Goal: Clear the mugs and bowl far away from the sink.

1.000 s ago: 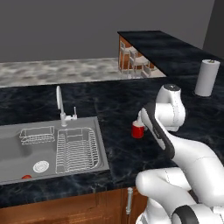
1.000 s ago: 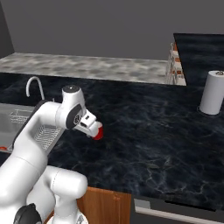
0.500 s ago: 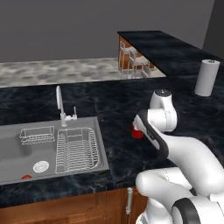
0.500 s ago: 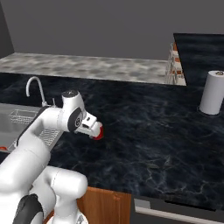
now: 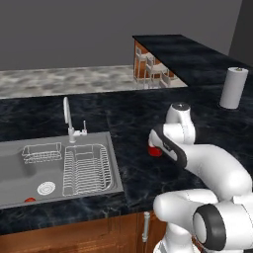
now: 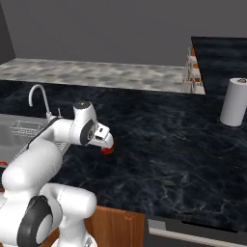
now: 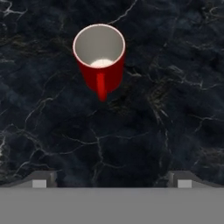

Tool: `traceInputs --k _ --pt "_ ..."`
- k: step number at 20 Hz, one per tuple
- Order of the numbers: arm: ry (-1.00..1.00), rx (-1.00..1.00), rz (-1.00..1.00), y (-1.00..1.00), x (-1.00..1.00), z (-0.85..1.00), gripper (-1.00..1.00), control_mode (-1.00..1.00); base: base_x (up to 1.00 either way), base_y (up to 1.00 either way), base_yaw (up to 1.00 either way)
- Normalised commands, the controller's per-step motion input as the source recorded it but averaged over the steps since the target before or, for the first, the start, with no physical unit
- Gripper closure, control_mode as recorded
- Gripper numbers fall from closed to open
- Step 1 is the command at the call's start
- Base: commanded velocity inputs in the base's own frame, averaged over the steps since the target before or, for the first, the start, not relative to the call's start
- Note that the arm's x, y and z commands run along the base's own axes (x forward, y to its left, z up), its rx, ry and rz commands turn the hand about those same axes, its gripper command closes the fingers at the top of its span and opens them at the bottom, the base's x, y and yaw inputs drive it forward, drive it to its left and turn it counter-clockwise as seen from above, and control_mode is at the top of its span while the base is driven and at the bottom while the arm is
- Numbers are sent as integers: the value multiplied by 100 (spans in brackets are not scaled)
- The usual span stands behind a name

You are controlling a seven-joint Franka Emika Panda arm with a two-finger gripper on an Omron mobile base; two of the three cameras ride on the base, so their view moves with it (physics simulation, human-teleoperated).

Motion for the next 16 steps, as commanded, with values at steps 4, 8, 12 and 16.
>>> traceInputs --k 4,8,12,16 --pt "0 0 5 0 34 -6 -100 -100 0 0 0" --pt "0 0 1 0 21 -12 -100 -100 0 0 0" --pt "0 0 0 0 16 -17 -100 -100 0 0 0" --pt "0 0 0 0 20 -22 -100 -100 0 0 0"
